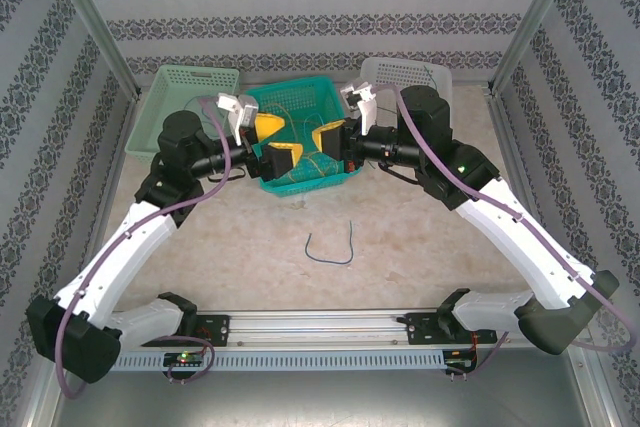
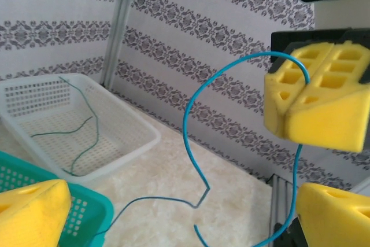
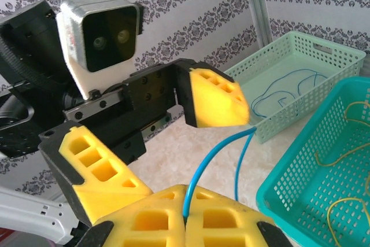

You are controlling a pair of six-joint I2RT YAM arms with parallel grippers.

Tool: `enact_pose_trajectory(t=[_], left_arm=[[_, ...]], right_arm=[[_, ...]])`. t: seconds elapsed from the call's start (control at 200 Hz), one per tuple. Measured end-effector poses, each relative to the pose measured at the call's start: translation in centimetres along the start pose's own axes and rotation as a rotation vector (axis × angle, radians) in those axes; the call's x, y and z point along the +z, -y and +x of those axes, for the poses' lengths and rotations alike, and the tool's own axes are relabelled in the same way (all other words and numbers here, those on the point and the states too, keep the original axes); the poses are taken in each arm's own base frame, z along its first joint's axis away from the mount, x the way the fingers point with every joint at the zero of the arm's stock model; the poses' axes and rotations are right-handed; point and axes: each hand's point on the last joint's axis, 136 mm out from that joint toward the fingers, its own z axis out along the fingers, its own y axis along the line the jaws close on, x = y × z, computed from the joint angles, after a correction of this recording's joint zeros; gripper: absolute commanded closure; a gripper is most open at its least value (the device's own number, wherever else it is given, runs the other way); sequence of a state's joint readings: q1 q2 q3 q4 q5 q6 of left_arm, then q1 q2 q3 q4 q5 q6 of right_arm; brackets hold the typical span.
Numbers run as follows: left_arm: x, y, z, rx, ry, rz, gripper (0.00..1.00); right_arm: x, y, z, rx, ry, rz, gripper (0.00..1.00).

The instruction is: Untangle the cables

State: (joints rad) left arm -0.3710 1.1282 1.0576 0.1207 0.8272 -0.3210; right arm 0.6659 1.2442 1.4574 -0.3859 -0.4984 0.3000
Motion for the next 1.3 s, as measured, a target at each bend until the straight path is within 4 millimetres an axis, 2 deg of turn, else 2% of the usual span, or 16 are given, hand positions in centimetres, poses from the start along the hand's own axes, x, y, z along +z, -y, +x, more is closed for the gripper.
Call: enact_pose_trajectory(t=[0.26,0.345,0.385,0.455,0.515,0.56,0.58,0.615,0.684,0.734,0.784,0.814,0.829,0.984,1.134,1.299], left_arm=[[2.1,-1.1,1.1,-0.099,-0.025,0.074,0.04],[2.4,-1.2,1.3,-0.107,-0.034,0.084,0.11],[2.4,-1.1,1.2,-0.105,-0.035,0.087,0.22],[2.5,-1.0,0.9,-0.096,-0.034,0.092,0.55],[2.5,-1.0,0.6,-0.078,-0.035,0.091,0.76],[2.4,-1.0,0.4,-0.065,-0.038,0.081,0.87],[2.4,-1.1,0.4,-0.058,-0.041,0.074,0.91],[2.4,-1.2,0.2,-0.043,-0.046,0.059,0.96],[2.2,-1.7,0.1,-0.021,-0.064,0.013,0.99],[2.0,-2.3,-0.1,-0.012,-0.079,-0.029,1.00],[1.3,-3.5,-0.6,-0.003,-0.086,-0.090,1.00],[0.8,-4.4,-1.0,0.003,-0.086,-0.138,1.00],[0.5,-4.8,-1.1,0.003,-0.086,-0.156,1.00],[-4.4,-11.0,-3.9,0.047,-0.075,-0.506,1.00],[-9.1,-14.5,-6.4,0.120,-0.070,-0.777,1.00],[-13.0,-19.2,-8.1,0.125,-0.071,-0.982,1.00]], right_arm=[[0.2,-0.9,0.1,-0.007,-0.005,-0.029,1.00],[0.4,-1.4,0.0,-0.014,-0.001,-0.052,1.00],[0.4,-1.5,0.1,-0.015,-0.003,-0.061,1.00],[0.6,-1.6,0.2,-0.014,-0.010,-0.074,1.00],[0.7,-1.6,0.4,-0.011,-0.016,-0.077,0.97],[0.8,-1.5,0.5,-0.009,-0.019,-0.075,0.90],[0.8,-1.4,0.6,-0.008,-0.020,-0.075,0.81],[0.8,-1.2,0.8,0.001,-0.022,-0.067,0.71],[0.6,-0.2,1.3,0.020,-0.026,-0.033,0.64],[0.3,1.0,1.9,0.045,-0.032,0.013,0.37],[-0.1,2.8,2.5,0.084,-0.036,0.084,0.21],[-0.3,4.0,3.0,0.108,-0.044,0.131,0.05],[-0.5,4.6,3.1,0.119,-0.046,0.154,0.02],[-1.6,10.1,6.9,0.210,-0.105,0.388,0.02],[-2.6,12.5,11.3,0.268,-0.184,0.510,0.02],[-3.1,14.0,16.2,0.360,-0.293,0.581,0.21]])
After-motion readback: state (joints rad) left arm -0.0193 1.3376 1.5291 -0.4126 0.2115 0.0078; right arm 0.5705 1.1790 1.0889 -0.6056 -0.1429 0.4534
